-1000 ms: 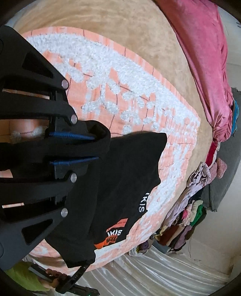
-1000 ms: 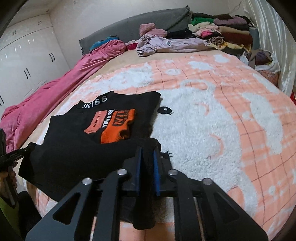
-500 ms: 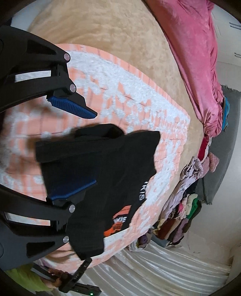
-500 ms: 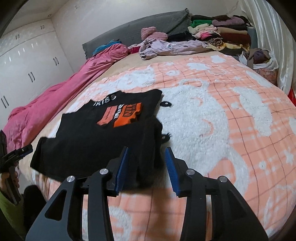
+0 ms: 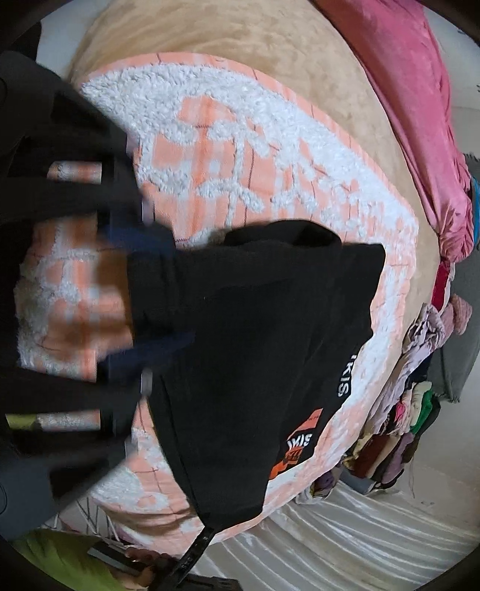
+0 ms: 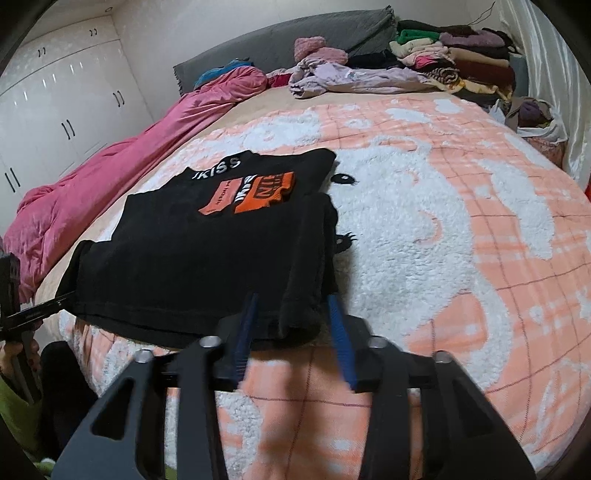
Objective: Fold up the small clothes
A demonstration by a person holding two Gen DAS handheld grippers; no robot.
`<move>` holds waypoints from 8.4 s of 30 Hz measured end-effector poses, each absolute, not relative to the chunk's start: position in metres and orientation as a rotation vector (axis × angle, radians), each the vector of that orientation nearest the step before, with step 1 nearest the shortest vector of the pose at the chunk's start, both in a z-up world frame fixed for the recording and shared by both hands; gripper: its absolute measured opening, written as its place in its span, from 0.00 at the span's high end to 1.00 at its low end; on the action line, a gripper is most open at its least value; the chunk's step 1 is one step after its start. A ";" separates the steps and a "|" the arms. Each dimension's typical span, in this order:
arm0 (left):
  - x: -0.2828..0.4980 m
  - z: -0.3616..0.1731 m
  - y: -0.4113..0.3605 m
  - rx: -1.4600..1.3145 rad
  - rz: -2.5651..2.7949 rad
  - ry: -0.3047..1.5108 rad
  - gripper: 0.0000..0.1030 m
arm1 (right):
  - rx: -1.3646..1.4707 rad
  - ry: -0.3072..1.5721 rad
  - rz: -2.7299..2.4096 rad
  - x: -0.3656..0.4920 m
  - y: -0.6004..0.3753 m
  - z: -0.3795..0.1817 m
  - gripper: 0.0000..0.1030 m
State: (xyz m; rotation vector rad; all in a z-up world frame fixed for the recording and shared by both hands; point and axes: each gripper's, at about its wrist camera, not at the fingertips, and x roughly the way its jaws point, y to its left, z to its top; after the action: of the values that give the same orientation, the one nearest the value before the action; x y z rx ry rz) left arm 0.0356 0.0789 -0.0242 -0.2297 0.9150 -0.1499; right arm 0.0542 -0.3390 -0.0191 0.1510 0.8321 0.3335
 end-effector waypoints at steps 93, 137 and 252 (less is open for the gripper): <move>0.207 -0.005 0.133 -0.309 -0.089 0.651 0.96 | 0.096 0.753 0.100 0.254 -0.308 -0.010 0.91; 0.162 0.006 0.138 -0.325 -0.030 0.648 0.56 | -0.020 0.697 0.101 0.163 -0.277 0.004 0.50; 0.177 -0.016 0.145 -0.356 -0.049 0.880 0.09 | -0.568 0.598 0.576 0.091 0.003 -0.056 0.57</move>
State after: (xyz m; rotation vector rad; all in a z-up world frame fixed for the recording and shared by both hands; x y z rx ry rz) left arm 0.1772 0.1453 -0.0160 -0.3558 0.8804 -0.0485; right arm 0.0915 0.0034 -0.0562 -0.5675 0.5980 0.5757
